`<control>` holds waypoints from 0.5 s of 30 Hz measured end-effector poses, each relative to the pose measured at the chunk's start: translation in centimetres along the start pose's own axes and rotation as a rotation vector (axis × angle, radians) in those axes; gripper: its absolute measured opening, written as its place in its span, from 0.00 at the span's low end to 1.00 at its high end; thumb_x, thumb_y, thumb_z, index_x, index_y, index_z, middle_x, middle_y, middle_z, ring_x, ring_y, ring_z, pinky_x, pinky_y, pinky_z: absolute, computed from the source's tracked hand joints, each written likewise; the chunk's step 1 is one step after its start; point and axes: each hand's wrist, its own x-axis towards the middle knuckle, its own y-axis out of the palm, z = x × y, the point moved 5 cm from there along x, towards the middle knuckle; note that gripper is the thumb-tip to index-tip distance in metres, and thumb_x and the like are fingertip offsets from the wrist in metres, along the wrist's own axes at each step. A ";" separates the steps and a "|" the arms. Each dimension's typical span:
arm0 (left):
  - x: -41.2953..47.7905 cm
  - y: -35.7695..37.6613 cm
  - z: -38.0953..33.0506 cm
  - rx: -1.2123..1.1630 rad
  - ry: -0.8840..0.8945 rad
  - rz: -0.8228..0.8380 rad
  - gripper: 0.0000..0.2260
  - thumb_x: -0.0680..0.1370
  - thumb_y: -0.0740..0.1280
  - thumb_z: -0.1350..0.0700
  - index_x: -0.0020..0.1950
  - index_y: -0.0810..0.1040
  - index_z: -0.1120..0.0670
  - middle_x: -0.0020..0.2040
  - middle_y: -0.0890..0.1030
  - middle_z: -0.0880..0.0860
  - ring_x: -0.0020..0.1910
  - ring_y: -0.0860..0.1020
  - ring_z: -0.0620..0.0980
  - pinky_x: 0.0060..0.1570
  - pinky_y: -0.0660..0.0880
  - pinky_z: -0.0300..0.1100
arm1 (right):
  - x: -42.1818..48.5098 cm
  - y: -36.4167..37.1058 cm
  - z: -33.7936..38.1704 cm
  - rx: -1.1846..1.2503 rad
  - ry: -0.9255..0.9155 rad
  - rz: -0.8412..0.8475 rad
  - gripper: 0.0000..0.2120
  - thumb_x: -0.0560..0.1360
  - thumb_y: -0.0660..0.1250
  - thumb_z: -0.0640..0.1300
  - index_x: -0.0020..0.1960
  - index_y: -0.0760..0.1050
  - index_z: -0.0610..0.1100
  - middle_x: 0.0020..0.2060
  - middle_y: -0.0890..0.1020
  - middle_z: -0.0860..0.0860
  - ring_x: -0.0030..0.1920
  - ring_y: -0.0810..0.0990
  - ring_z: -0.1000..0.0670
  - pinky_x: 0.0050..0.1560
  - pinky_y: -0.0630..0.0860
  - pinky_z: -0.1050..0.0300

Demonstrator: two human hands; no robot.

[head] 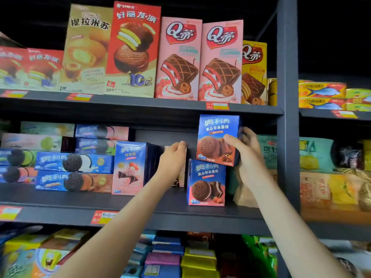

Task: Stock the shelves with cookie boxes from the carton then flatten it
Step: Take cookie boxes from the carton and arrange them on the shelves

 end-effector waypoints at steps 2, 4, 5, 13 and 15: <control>0.4 1.0 0.3 0.009 0.018 0.074 0.15 0.82 0.56 0.53 0.64 0.75 0.55 0.53 0.78 0.52 0.44 0.76 0.45 0.40 0.71 0.29 | 0.7 -0.4 -0.3 0.001 -0.003 -0.034 0.35 0.68 0.74 0.37 0.70 0.63 0.44 0.60 0.78 0.50 0.53 0.81 0.49 0.45 0.78 0.53; 0.5 2.0 1.0 0.019 0.000 0.161 0.14 0.81 0.59 0.54 0.65 0.73 0.56 0.53 0.78 0.51 0.40 0.74 0.41 0.30 0.69 0.27 | 1.3 -0.6 -0.6 0.003 0.009 -0.046 0.33 0.70 0.72 0.36 0.71 0.62 0.43 0.60 0.78 0.49 0.51 0.82 0.50 0.42 0.77 0.55; 0.5 2.4 1.5 0.026 -0.023 0.192 0.14 0.81 0.60 0.53 0.65 0.72 0.56 0.55 0.78 0.51 0.42 0.75 0.43 0.31 0.69 0.29 | 1.6 -0.6 -0.8 0.005 0.027 -0.046 0.33 0.70 0.72 0.37 0.71 0.62 0.43 0.61 0.77 0.48 0.52 0.82 0.49 0.44 0.78 0.54; 1.6 2.7 4.5 -0.151 -0.262 0.293 0.17 0.78 0.63 0.45 0.62 0.72 0.55 0.56 0.80 0.54 0.58 0.77 0.52 0.61 0.72 0.49 | 4.0 0.2 -1.9 -0.106 0.081 -0.043 0.34 0.70 0.74 0.39 0.71 0.61 0.44 0.64 0.75 0.47 0.57 0.79 0.46 0.62 0.73 0.44; 1.8 2.8 4.8 -0.251 -0.309 0.302 0.17 0.78 0.62 0.44 0.60 0.73 0.54 0.57 0.80 0.54 0.58 0.76 0.51 0.63 0.70 0.49 | 4.1 0.3 -2.2 -0.132 0.072 -0.038 0.33 0.71 0.73 0.40 0.71 0.60 0.45 0.64 0.75 0.48 0.57 0.78 0.47 0.61 0.75 0.46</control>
